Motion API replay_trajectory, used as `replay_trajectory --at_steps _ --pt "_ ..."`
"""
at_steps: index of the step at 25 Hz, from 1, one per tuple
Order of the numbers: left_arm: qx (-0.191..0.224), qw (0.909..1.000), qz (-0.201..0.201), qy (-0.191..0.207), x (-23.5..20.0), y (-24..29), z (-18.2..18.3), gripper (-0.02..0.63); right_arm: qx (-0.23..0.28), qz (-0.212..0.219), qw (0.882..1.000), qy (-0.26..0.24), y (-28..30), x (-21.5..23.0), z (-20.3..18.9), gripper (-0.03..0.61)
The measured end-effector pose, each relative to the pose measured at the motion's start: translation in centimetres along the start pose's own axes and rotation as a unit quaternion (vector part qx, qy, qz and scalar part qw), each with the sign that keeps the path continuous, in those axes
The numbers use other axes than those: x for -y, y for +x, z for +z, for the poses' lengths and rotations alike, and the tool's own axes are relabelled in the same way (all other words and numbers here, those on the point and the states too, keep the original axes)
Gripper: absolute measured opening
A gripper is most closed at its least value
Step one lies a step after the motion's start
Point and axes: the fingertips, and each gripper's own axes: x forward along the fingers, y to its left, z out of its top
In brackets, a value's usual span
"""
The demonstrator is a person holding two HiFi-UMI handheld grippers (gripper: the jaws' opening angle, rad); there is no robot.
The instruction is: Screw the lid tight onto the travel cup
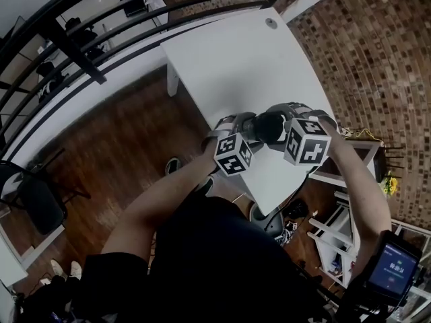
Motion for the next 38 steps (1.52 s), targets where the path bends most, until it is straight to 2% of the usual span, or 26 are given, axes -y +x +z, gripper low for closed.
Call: replay_trajectory --at_steps 3,5,7,9,12,14,15,16,17,18,19,21,22,23,24,25,28,29,31,33,38 --pt "-0.004 1.0000 -0.002 0.005 -0.2 -0.2 -0.3 0.383 0.018 -0.017 0.992 0.120 -0.1 0.9 0.4 0.338" --pt "-0.017 0.9998 -0.001 0.009 -0.2 -0.3 -0.7 0.382 0.027 -0.032 0.974 0.222 0.1 1.3 0.3 0.339" --pt "-0.040 0.9991 0.004 0.011 0.0 -0.1 -1.1 0.374 0.037 -0.042 0.953 0.297 0.0 1.5 -0.1 0.339" --pt "-0.060 0.9981 0.013 0.005 0.1 -0.2 -1.1 0.369 0.055 -0.050 0.945 0.320 -0.2 1.6 -0.3 0.342" --pt "-0.069 0.9972 0.021 -0.016 -0.1 -1.6 -0.9 0.367 0.090 -0.067 0.945 0.306 -0.7 1.8 -0.3 0.345" --pt "-0.078 0.9960 0.030 -0.033 -0.6 -3.5 -1.4 0.366 0.121 -0.110 0.941 0.297 -2.5 2.5 -0.7 0.360" --pt "-0.082 0.9950 0.036 -0.044 -1.0 -4.7 -1.7 0.365 0.143 -0.150 0.932 0.299 -4.3 3.1 -1.2 0.346" --pt "-0.083 0.9939 0.045 -0.057 -1.5 -6.0 -1.8 0.360 0.170 -0.196 0.915 0.309 -6.4 3.7 -2.1 0.282" --pt "-0.077 0.9928 0.057 -0.071 -2.1 -7.3 -1.5 0.341 0.203 -0.239 0.890 0.331 -8.6 4.1 -3.2 0.208" --pt "-0.063 0.9917 0.072 -0.085 -2.7 -8.6 -0.7 0.314 0.244 -0.271 0.857 0.364 -10.7 4.1 -4.3 0.175" --pt "-0.041 0.9902 0.089 -0.099 -3.3 -10.1 0.6 0.279 0.291 -0.291 0.817 0.403 -12.5 3.8 -5.4 0.136" --pt "0.018 0.9846 0.119 -0.127 -4.2 -13.1 4.1 0.188 0.376 -0.315 0.731 0.474 -14.8 2.5 -7.2 0.040" --pt "0.048 0.9809 0.128 -0.139 -4.3 -14.5 6.1 0.135 0.405 -0.327 0.695 0.495 -15.4 1.6 -7.7 0.021" --pt "0.073 0.9776 0.129 -0.150 -4.1 -15.6 7.9 0.080 0.425 -0.339 0.669 0.506 -15.8 0.5 -7.8 0.011" --pt "0.091 0.9749 0.126 -0.159 -3.6 -16.4 9.6 0.034 0.439 -0.351 0.651 0.510 -16.1 -0.5 -7.7 0.011" --pt "0.104 0.9732 0.121 -0.165 -3.0 -16.9 11.1 0.007 0.453 -0.361 0.635 0.511 -16.4 -1.5 -7.3 0.011" --pt "0.117 0.9737 0.122 -0.153 -1.3 -17.2 14.0 0.006 0.503 -0.376 0.591 0.506 -17.7 -3.8 -5.8 0.011" --pt "0.120 0.9744 0.127 -0.142 -0.9 -17.2 14.6 0.006 0.516 -0.381 0.579 0.504 -18.0 -4.2 -5.4 0.011" --pt "0.126 0.9744 0.140 -0.122 -0.3 -17.1 15.6 0.006 0.532 -0.395 0.564 0.493 -18.7 -4.7 -5.0 0.011" --pt "0.130 0.9741 0.148 -0.111 0.3 -16.9 16.2 0.006 0.540 -0.410 0.559 0.477 -19.4 -5.1 -4.7 0.011" --pt "0.129 0.9767 0.139 -0.101 2.4 -16.2 16.9 0.006 0.531 -0.441 0.564 0.453 -20.2 -6.6 -5.0 0.011"
